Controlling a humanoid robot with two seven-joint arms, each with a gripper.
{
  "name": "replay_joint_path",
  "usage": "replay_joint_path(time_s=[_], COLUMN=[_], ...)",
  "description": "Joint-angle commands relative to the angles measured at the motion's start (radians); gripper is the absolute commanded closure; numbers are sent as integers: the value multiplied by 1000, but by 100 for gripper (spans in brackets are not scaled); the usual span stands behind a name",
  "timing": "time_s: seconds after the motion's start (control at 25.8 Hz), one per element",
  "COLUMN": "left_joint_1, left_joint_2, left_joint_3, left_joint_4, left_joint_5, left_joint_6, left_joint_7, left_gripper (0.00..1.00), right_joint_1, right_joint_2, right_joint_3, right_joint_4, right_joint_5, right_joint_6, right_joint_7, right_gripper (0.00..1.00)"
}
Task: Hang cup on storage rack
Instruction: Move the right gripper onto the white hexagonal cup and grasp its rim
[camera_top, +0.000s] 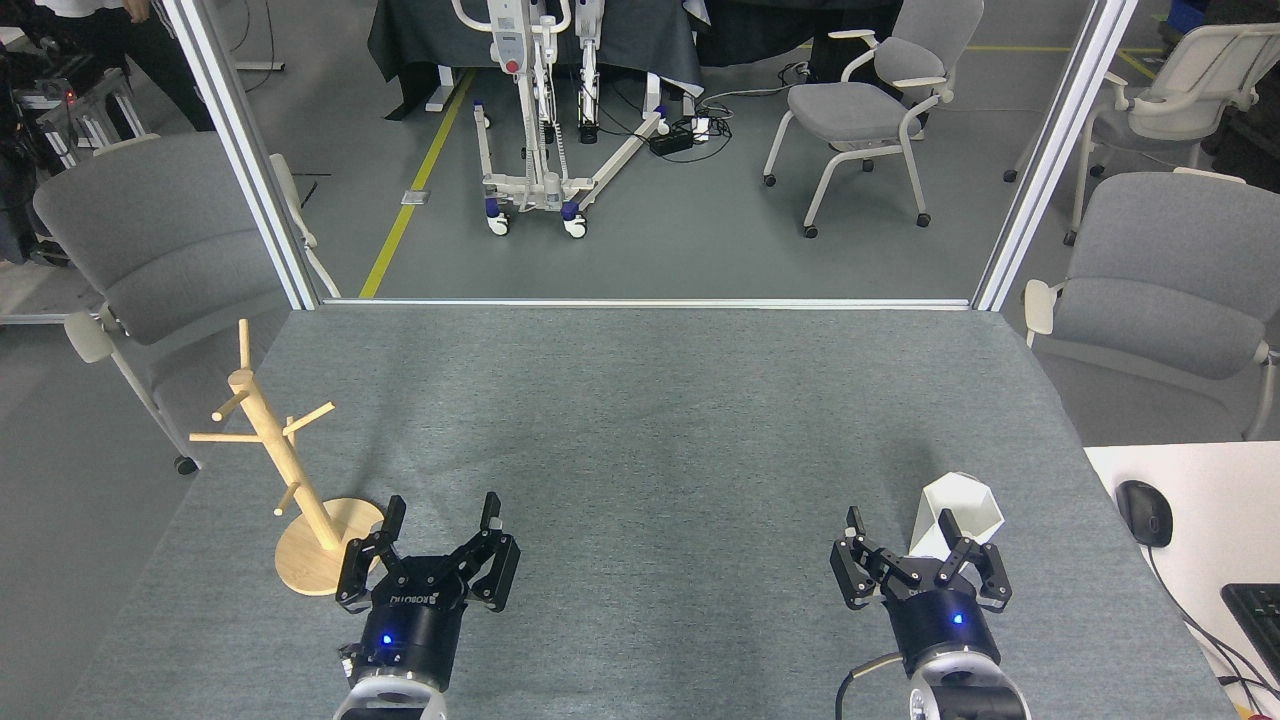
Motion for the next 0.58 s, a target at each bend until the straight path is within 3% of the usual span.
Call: replay_joint_path(time_s=[0.0,0.54], left_joint_1=[6,14], left_joint_2=[-18,-9], left_joint_3=[-2,-26], left_joint_4=[6,2], left_joint_5=[-5,-20], left_joint_6=[15,12], left_joint_7=[11,7], left_gripper=[1,1], right_joint_1=[-10,-26], right_joint_2=[3,8], right_joint_3=[1,-8], right_joint_4=[0,0], right_joint_5=[0,0], right_joint_6=[-2,3], right_joint_7=[0,4], right_gripper=[0,0])
